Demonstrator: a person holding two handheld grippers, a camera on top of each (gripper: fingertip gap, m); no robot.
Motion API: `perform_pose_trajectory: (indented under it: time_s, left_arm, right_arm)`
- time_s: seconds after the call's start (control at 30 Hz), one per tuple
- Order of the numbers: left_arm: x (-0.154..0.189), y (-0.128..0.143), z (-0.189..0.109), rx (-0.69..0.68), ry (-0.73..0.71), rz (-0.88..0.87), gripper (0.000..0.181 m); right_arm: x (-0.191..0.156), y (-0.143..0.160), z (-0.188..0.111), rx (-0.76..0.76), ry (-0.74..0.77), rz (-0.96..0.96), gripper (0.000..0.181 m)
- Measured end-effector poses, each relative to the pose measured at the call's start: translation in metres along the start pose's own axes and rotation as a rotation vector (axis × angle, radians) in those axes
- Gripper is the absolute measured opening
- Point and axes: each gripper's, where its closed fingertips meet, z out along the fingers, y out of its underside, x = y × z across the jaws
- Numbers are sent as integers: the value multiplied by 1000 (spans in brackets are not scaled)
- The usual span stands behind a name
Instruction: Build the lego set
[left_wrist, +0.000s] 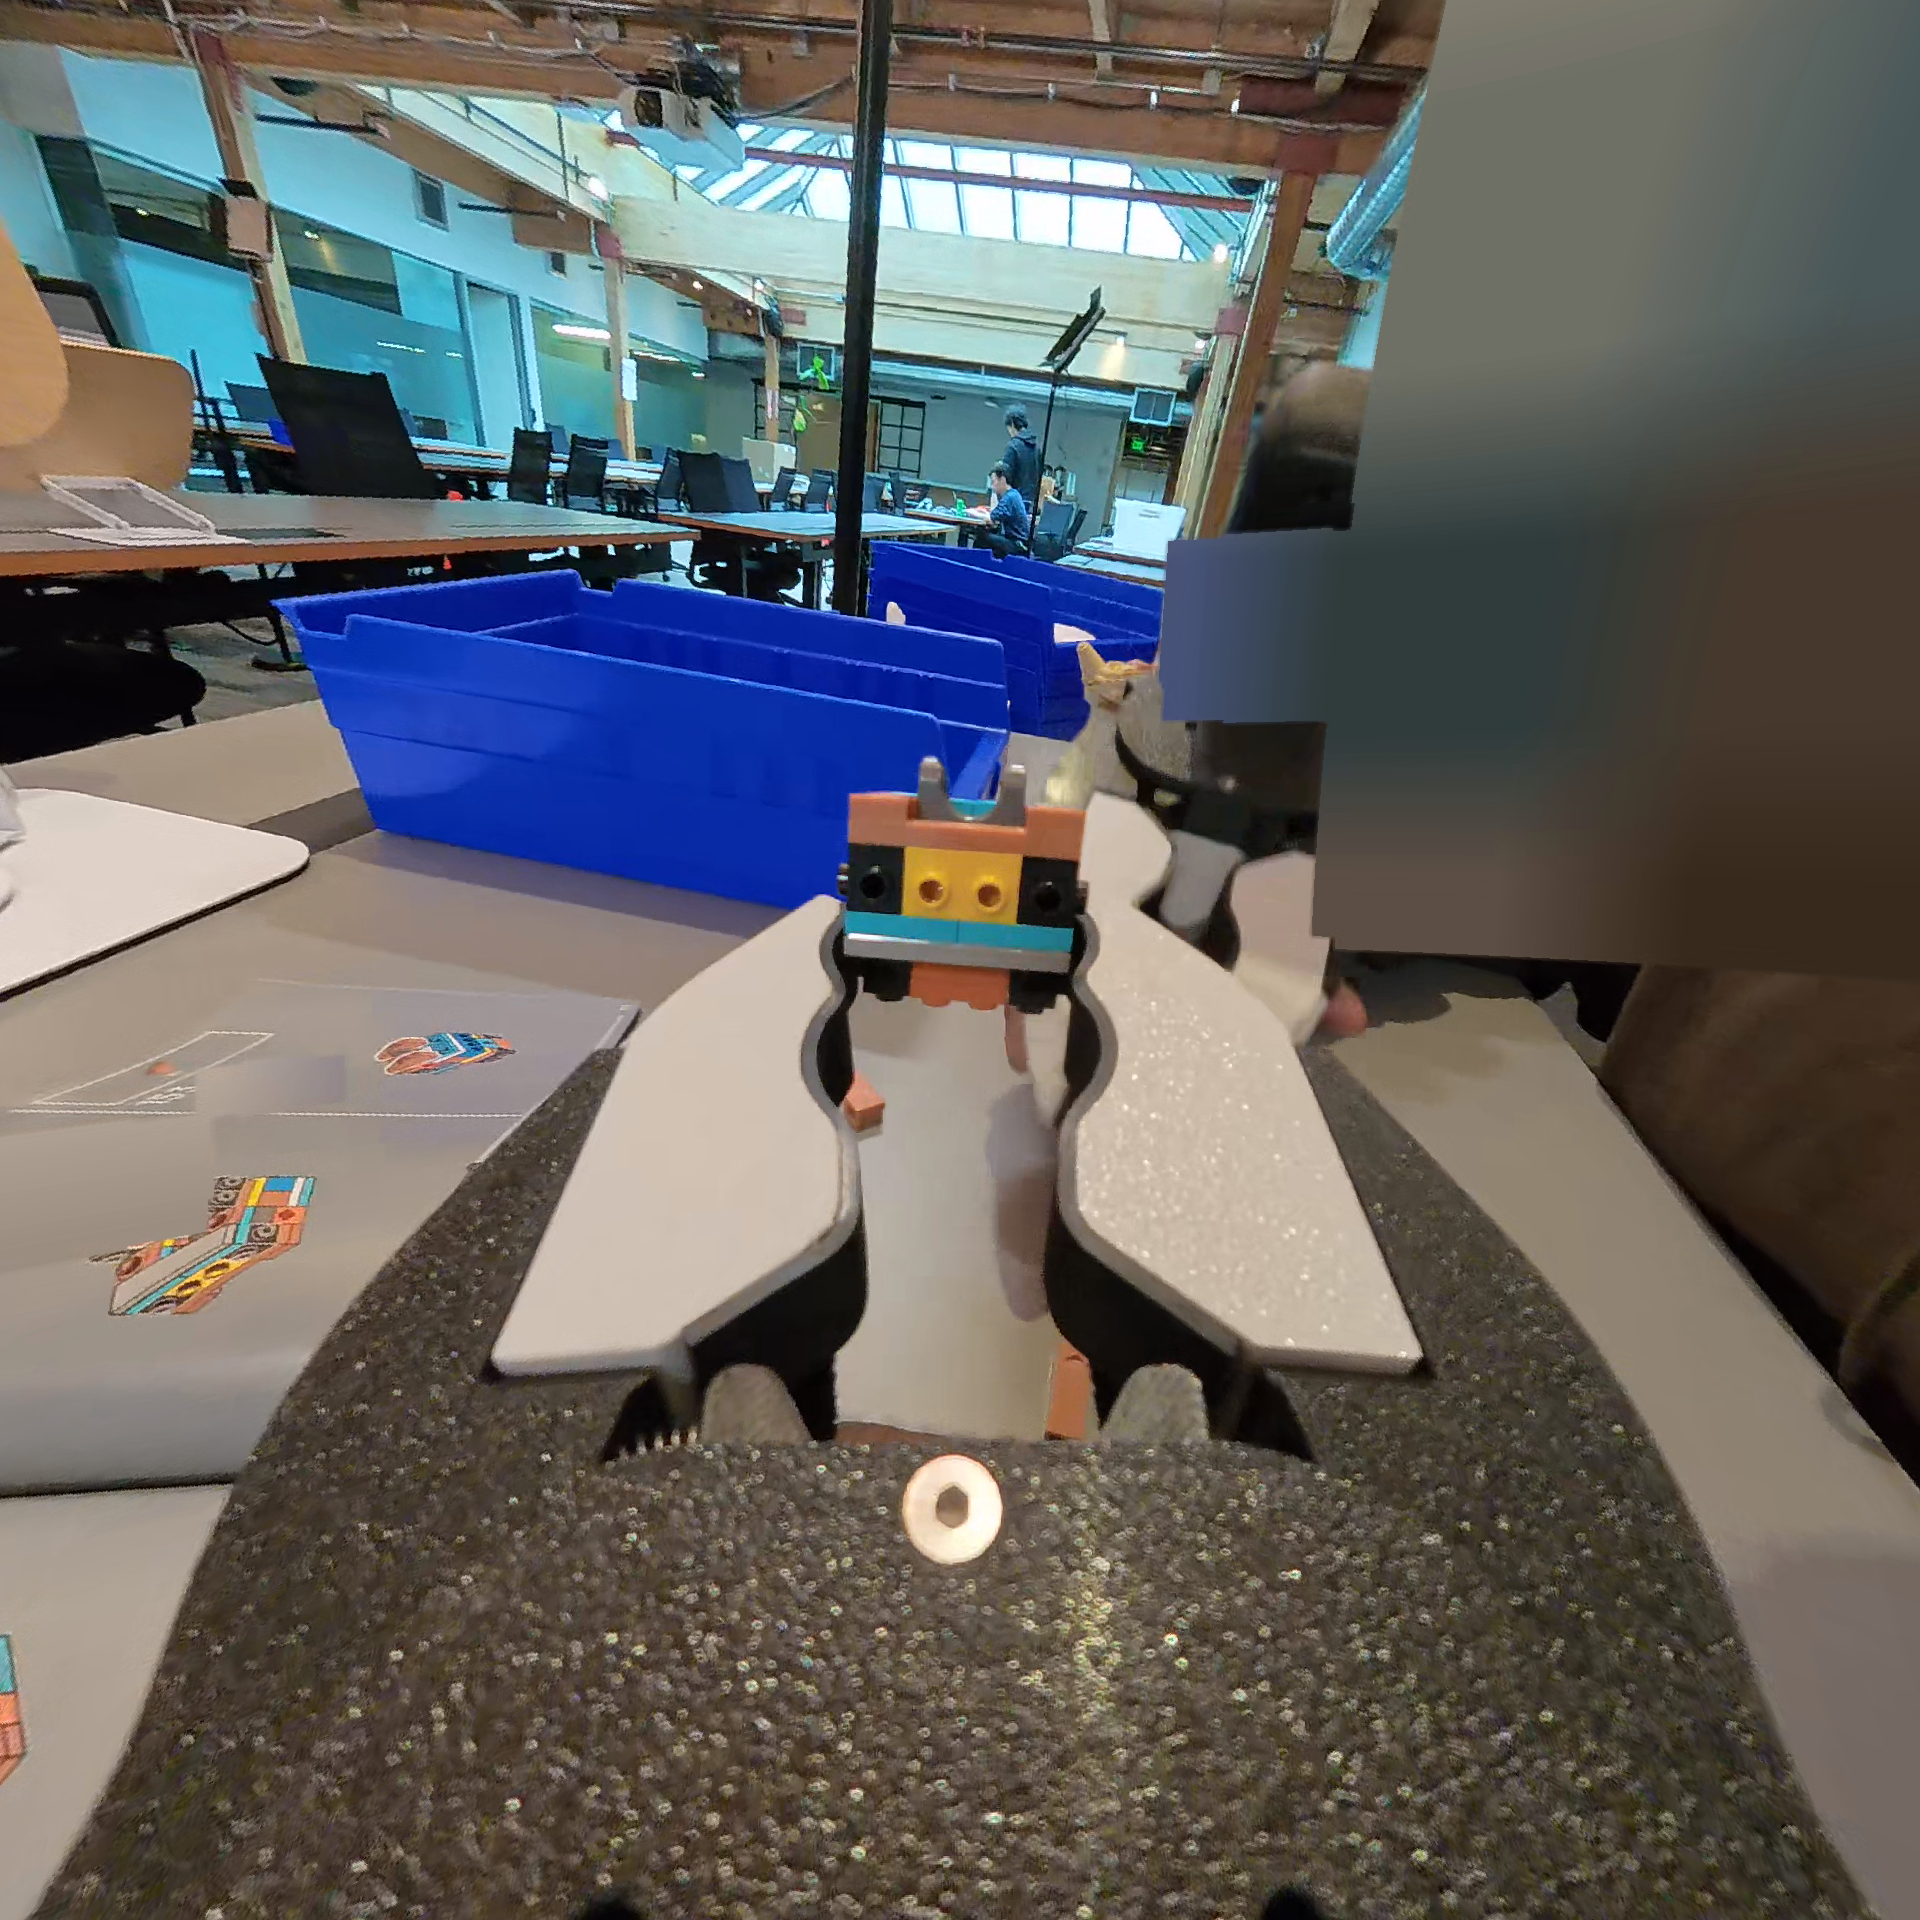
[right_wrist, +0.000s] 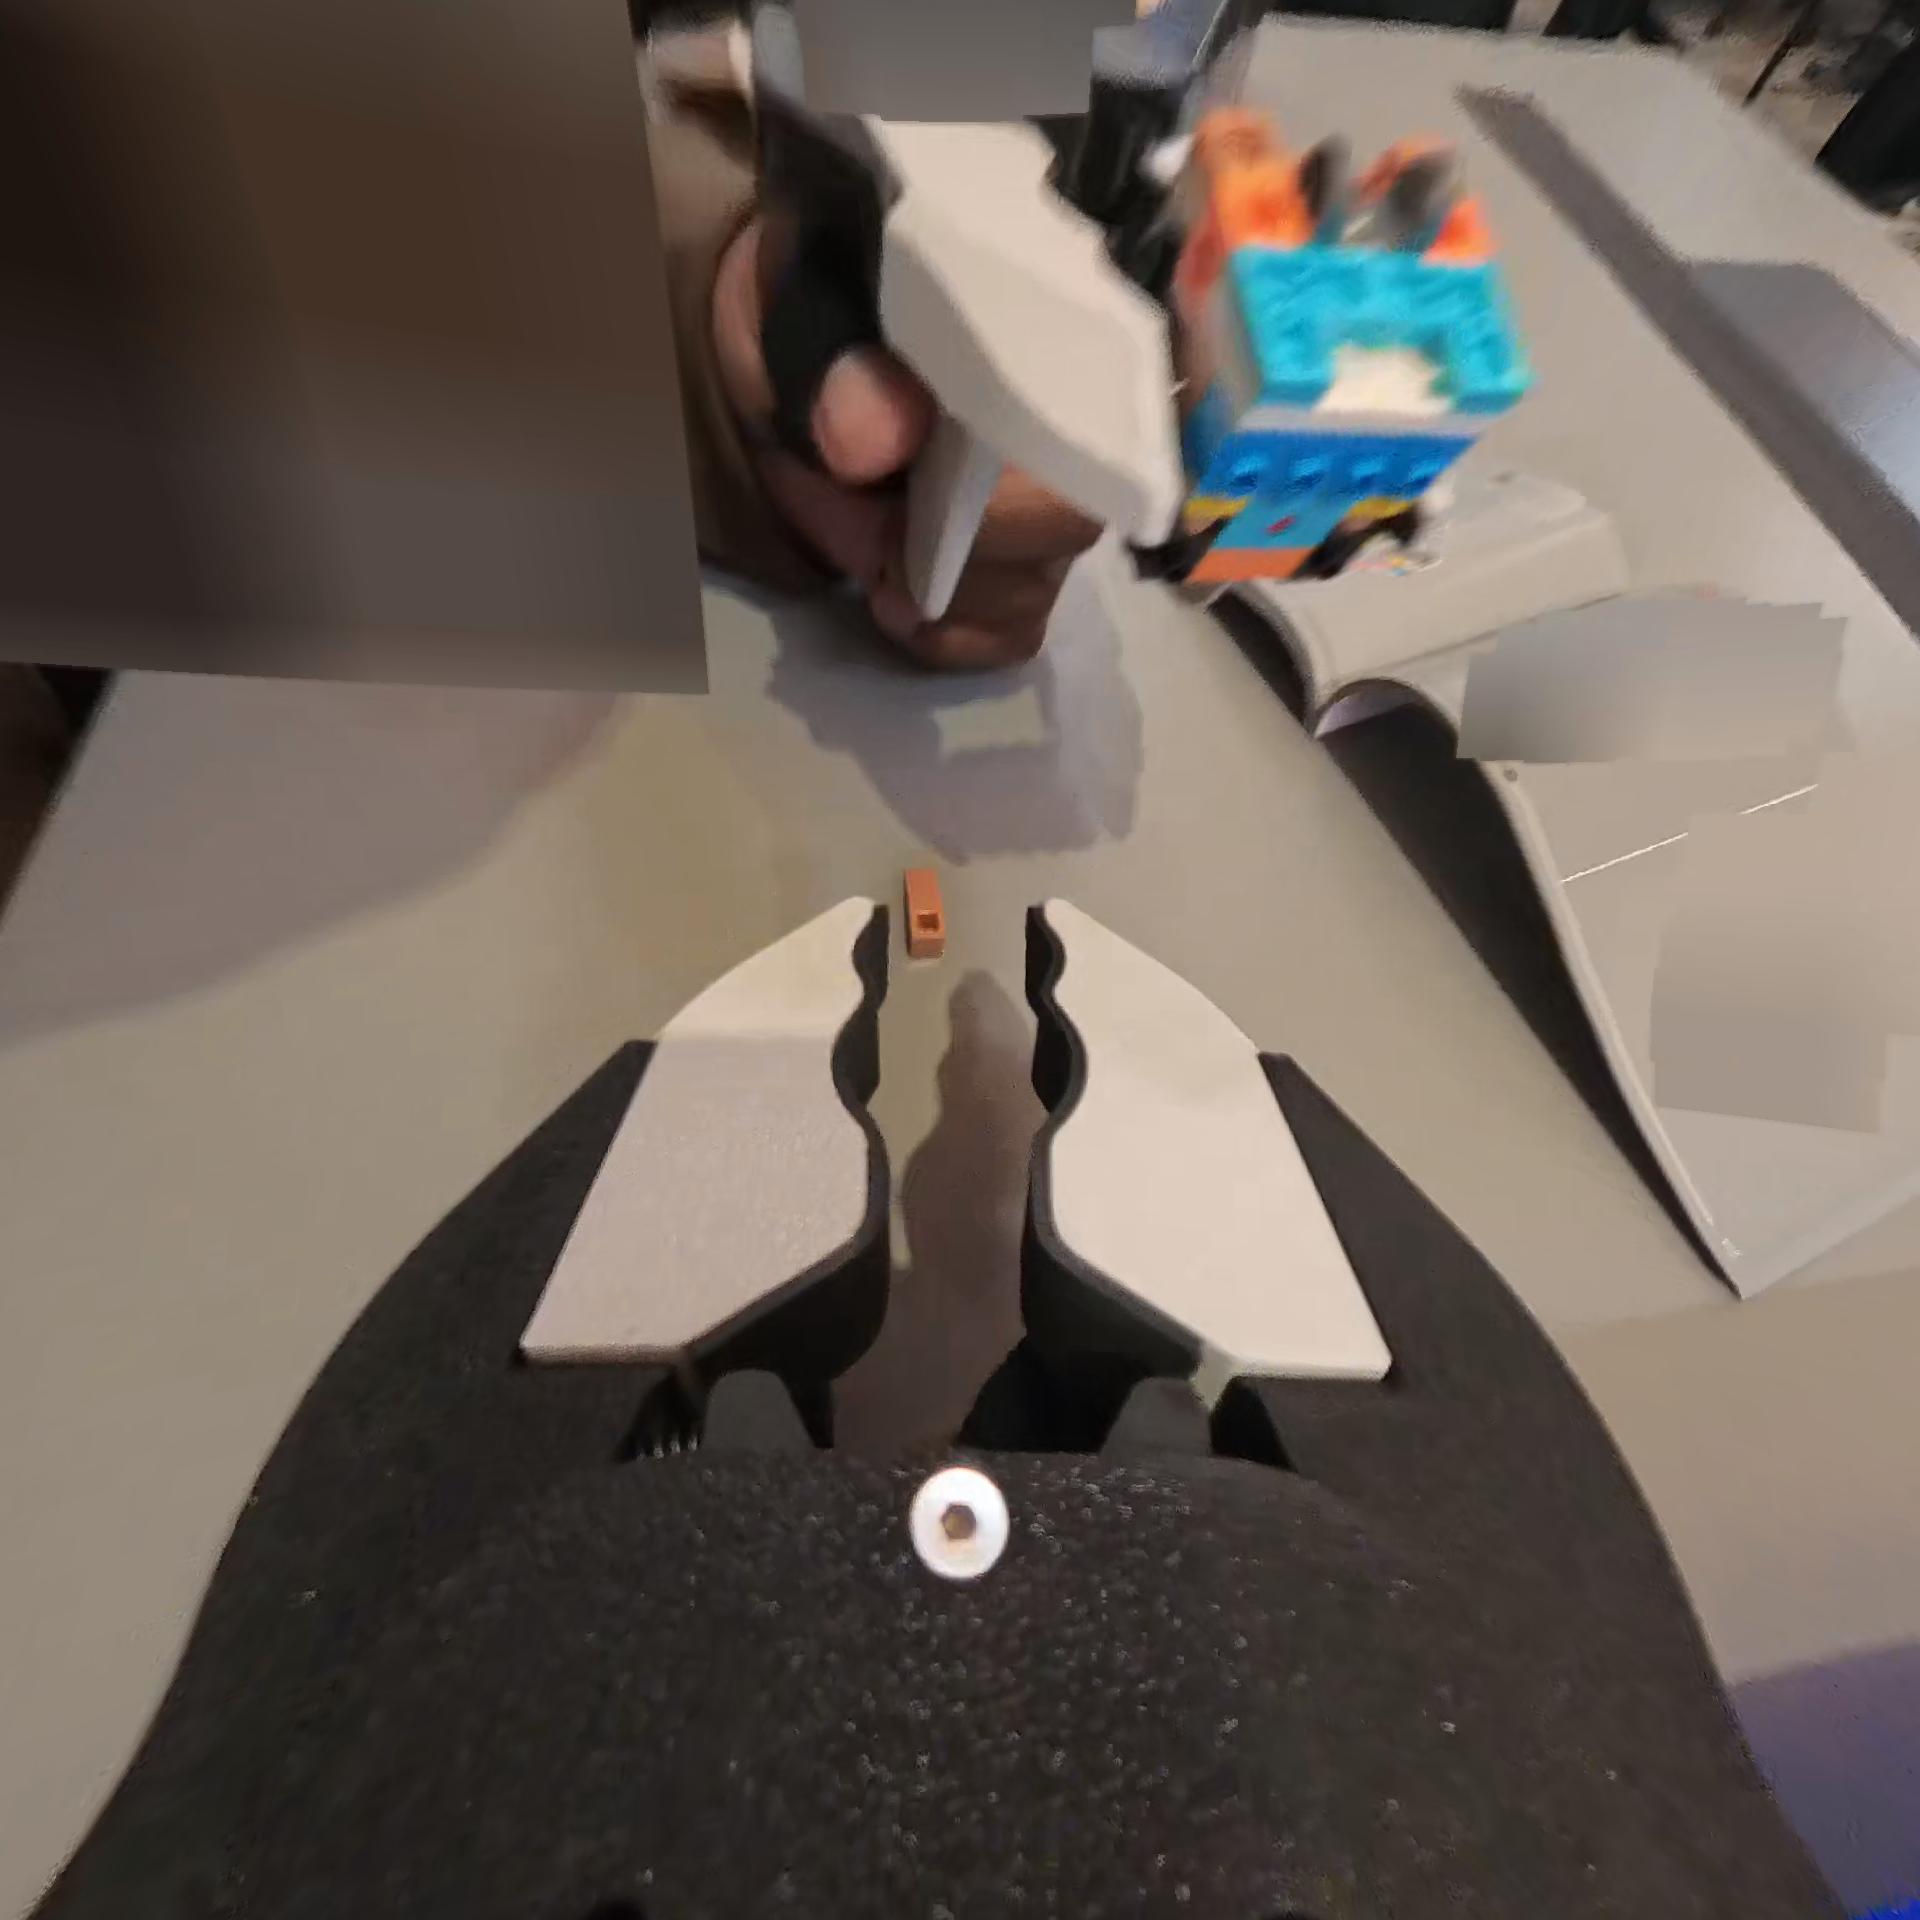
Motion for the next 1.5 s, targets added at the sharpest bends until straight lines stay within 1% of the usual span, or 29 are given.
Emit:
perform_pose_trajectory:
  time_s: [0.07,0.13,0.27,0.33,0.4,0.43,0.57,0.63,0.73,0.8,0.87,0.9,0.93,1.0,1.03,1.07,1.1,1.17,1.27,1.33,1.5]
  left_arm:
    - [2,1,1,-4,6,6,38]
    - [3,1,1,-11,11,16,38]
    - [6,1,1,-13,22,31,38]
    - [7,0,1,-13,26,41,38]
    - [9,-1,1,-9,30,48,38]
    - [9,-1,1,-5,32,49,38]
    - [9,-4,0,9,30,53,38]
    - [7,-6,-2,19,22,52,38]
    - [2,-11,-6,46,3,44,38]
    - [-2,-15,-9,67,-10,29,38]
    - [-5,-16,-10,74,-19,15,38]
    - [-5,-17,-11,77,-20,9,38]
    - [-5,-16,-11,76,-18,4,38]
    - [-3,-15,-10,66,-10,11,38]
    - [-2,-15,-10,59,-7,17,38]
    - [-2,-14,-9,53,-6,20,38]
    - [-1,-13,-9,47,-3,21,38]
    - [0,-12,-9,39,1,20,37]
    - [0,-9,-7,20,5,13,37]
    - [1,-7,-6,12,10,4,37]
    - [0,1,-4,-32,4,1,37]
  right_arm:
    - [-6,8,11,-58,-7,-22,25]
    - [-11,11,20,-85,-27,-10,25]
    - [-6,16,33,-137,-2,9,24]
    - [-4,18,38,-162,5,20,19]
    - [-5,25,42,-229,-3,15,16]
    - [-2,26,43,-236,17,-2,9]
    - [3,25,39,-233,45,1,8]
    - [11,17,28,-181,53,41,8]
    - [26,-5,-4,-92,68,98,8]
    - [34,-35,-28,6,70,114,8]
    - [32,-78,-47,132,19,121,8]
    - [30,-96,-52,165,-3,107,8]
    - [29,-106,-52,155,-13,81,7]
    - [37,-115,-46,97,36,-5,7]
    - [41,-119,-42,84,42,-18,7]
    - [40,-119,-36,62,7,-2,7]
    - [38,-115,-31,24,-27,3,8]
    - [40,-109,-25,-24,-34,-11,8]
    - [33,-108,-24,-34,-83,-20,7]
    - [32,-103,-22,-59,-90,-26,7]
    - [33,-96,-19,-68,-126,10,7]
